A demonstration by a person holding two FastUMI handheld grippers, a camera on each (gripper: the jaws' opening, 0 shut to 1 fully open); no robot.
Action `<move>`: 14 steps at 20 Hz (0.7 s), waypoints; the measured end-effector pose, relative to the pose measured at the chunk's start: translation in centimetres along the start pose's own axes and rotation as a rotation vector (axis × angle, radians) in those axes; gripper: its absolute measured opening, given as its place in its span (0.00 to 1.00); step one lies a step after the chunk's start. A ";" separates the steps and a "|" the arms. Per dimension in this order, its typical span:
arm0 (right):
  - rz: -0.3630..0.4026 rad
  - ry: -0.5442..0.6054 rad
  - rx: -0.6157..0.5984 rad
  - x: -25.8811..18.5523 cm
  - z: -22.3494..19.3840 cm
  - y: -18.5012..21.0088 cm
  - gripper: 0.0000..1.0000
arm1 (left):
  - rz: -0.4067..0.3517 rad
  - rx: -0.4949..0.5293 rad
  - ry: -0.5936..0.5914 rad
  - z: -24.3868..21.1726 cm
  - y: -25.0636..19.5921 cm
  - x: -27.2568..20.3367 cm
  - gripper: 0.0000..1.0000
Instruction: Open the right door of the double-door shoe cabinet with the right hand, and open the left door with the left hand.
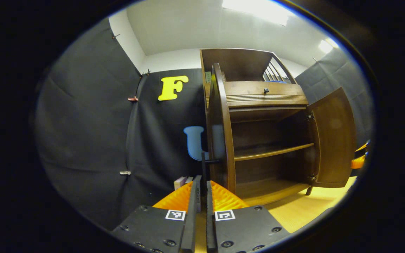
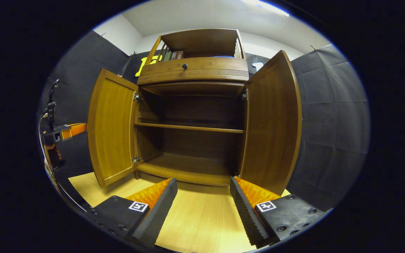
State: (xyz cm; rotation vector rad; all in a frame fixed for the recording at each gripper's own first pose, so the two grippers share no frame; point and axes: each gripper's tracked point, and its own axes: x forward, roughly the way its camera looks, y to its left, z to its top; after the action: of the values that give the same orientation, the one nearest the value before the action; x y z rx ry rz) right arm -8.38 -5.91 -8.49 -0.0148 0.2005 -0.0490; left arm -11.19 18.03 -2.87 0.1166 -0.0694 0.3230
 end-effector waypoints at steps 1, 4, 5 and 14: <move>0.011 0.000 0.006 0.2 0.0 0.3 0.95 | -0.036 -0.018 -0.008 0.9 -1.1 -0.8 0.16; 0.047 -0.016 0.037 0.9 0.6 1.4 0.96 | -0.184 -0.099 -0.027 2.3 -5.9 -2.4 0.17; 0.057 -0.025 0.051 1.2 0.8 1.8 0.96 | -0.214 -0.113 -0.026 2.3 -7.1 -2.5 0.17; -0.005 -0.133 -0.009 1.1 3.8 2.6 0.99 | -0.333 -0.174 0.039 0.4 -14.4 0.4 0.89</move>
State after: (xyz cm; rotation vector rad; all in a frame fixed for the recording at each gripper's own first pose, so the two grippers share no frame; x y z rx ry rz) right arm -6.39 -3.31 -5.01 -0.0272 0.0675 -0.0519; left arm -6.19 4.56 -3.96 -0.0511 -0.0382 -0.0139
